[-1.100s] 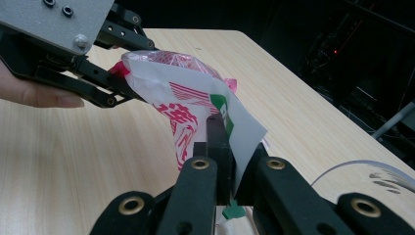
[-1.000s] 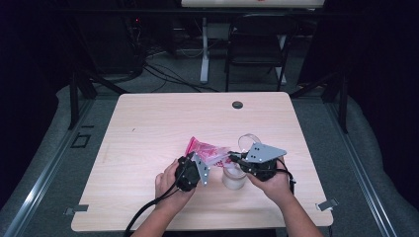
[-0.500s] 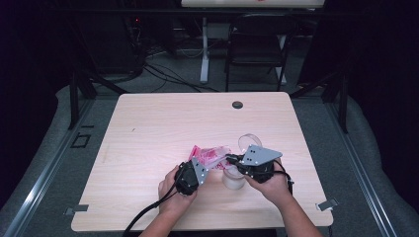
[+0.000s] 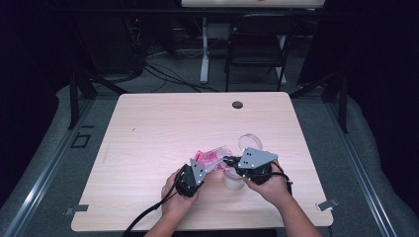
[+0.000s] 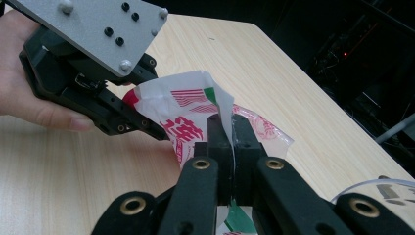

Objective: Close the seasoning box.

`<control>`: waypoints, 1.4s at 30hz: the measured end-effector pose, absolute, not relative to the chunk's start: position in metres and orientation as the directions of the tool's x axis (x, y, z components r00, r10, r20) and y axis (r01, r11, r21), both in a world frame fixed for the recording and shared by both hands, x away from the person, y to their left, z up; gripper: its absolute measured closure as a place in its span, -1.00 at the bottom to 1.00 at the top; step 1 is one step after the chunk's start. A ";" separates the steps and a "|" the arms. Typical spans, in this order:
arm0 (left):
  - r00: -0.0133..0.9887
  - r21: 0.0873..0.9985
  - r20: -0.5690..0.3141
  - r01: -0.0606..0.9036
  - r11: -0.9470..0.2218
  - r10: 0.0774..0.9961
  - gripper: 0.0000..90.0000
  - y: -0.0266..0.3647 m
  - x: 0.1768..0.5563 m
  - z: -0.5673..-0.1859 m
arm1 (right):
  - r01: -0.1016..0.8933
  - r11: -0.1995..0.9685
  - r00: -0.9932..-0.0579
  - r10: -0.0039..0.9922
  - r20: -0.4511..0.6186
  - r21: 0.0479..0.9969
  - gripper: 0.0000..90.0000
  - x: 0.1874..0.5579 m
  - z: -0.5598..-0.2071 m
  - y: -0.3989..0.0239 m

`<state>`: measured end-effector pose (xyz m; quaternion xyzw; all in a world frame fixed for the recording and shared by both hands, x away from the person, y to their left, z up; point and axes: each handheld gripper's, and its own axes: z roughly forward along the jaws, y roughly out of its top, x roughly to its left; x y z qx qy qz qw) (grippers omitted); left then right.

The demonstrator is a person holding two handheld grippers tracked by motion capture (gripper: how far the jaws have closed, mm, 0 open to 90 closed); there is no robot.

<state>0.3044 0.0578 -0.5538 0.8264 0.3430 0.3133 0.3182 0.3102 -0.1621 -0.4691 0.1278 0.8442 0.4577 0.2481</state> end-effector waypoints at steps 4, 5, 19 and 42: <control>0.580 0.746 0.263 0.385 -0.544 0.771 0.52 0.059 0.305 -0.558 | -0.014 0.556 -0.848 0.433 -0.304 0.831 0.98 0.310 -0.469 -0.160; 0.580 0.749 0.254 0.388 -0.537 0.774 0.53 0.060 0.305 -0.559 | -0.014 0.554 -0.850 0.432 -0.301 0.832 0.98 0.309 -0.469 -0.159; 0.600 0.773 0.155 0.420 -0.475 0.785 0.57 0.066 0.309 -0.567 | -0.007 0.518 -0.861 0.431 -0.269 0.855 0.70 0.309 -0.467 -0.158; 0.625 0.804 -0.043 0.485 -0.344 0.779 0.59 0.088 0.318 -0.566 | 0.071 0.287 -0.857 0.507 -0.089 0.955 0.08 0.312 -0.454 -0.181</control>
